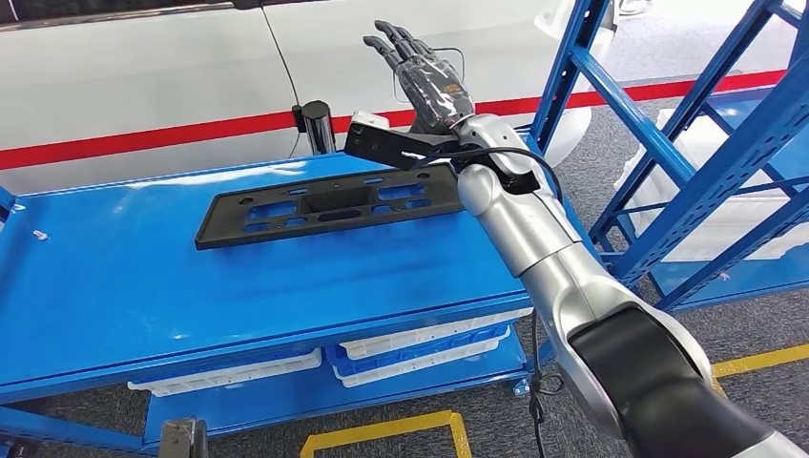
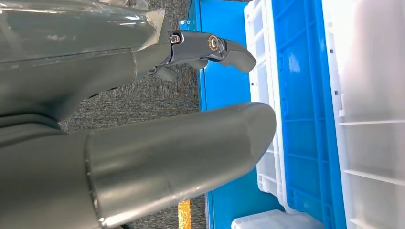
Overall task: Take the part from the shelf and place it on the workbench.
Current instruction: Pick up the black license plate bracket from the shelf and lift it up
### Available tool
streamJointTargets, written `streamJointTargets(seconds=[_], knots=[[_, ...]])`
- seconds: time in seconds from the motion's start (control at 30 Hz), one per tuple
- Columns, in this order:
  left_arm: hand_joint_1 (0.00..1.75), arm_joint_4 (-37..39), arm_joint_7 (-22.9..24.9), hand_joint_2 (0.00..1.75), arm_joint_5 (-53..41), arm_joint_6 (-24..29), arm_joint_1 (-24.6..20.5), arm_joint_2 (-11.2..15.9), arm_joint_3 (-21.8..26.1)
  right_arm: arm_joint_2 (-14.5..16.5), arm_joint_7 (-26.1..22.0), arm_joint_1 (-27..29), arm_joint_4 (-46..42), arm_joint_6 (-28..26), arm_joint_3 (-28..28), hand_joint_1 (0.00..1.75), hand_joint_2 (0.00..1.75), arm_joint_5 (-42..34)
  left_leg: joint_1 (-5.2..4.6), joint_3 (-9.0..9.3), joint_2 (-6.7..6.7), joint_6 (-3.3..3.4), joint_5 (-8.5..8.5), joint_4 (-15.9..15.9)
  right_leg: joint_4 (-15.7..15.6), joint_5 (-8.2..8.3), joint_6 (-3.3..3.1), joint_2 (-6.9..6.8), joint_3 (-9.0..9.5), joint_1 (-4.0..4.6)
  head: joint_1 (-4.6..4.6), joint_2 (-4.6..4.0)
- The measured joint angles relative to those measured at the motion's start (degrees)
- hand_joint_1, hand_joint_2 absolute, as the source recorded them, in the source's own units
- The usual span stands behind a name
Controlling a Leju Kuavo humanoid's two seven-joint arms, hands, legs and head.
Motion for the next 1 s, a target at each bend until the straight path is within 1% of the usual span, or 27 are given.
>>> streamJointTargets(seconds=[0.13,0.23,0.33,0.43,0.53,0.6,0.8,1.0], knots=[[0.0,0.0,0.0,0.0,0.0,0.0,0.0,0.0,0.0,0.1,-1.1,0.6,0.0,0.1,0.3,0.0,1.75,0.4,-0.02,0.01,0.0,0.01,-0.01,0.0,0.0,0.0,0.0,0.0,0.02,-0.01,0.0,0.0],[0.0,0.0,0.0,0.0,-0.1,0.1,0.0,-0.2,-0.1,0.1,-2.3,2.6,-0.3,0.2,1.3,0.0,1.75,1.2,-0.02,0.03,0.0,0.01,-0.01,0.0,0.0,-0.01,0.0,0.0,0.05,0.0,0.0,0.0],[0.0,0.0,0.2,0.0,-0.7,0.2,0.0,-0.5,-0.5,0.0,-2.2,7.3,-1.7,0.0,3.2,0.0,1.75,3.1,-0.02,0.07,-0.01,0.01,-0.02,0.0,0.0,-0.02,0.01,-0.01,0.07,0.0,0.0,0.0],[0.0,0.0,0.8,0.0,-1.7,0.2,0.0,-1.0,-1.4,-0.4,-0.4,13.1,-3.7,-0.2,5.1,0.0,1.75,5.3,-0.02,0.06,-0.02,0.01,-0.02,0.0,0.0,-0.02,0.01,-0.01,0.07,0.0,0.0,0.0],[0.0,0.1,1.5,0.0,-2.5,0.0,0.0,-1.3,-2.4,-1.2,1.1,18.2,-6.0,-0.4,6.0,0.0,1.75,7.2,-0.02,0.04,-0.02,0.02,-0.03,0.0,0.0,-0.02,0.01,-0.01,0.06,0.0,0.0,0.0],[0.0,0.1,1.7,0.0,-2.7,0.0,0.0,-1.5,-2.9,-1.7,1.7,20.5,-7.7,-0.6,6.0,0.0,1.75,8.0,-0.03,0.04,-0.01,0.02,-0.04,0.0,0.0,-0.02,0.01,0.0,0.06,-0.01,0.0,0.0],[0.0,0.3,1.8,0.0,-3.2,-0.2,0.0,-1.7,-4.1,-3.6,3.0,23.7,-13.3,0.1,5.6,0.0,1.75,8.8,-0.09,0.06,-0.01,0.04,-0.05,0.0,0.0,-0.02,0.01,-0.01,0.06,-0.03,0.0,0.0],[0.0,0.3,1.9,0.0,-3.2,-0.3,0.0,-1.9,-4.3,-4.6,3.1,25.0,-15.7,0.4,5.4,0.0,1.75,9.0,-0.09,0.07,0.0,0.04,-0.05,0.0,0.0,-0.02,0.01,-0.01,0.05,-0.04,0.0,0.0]])
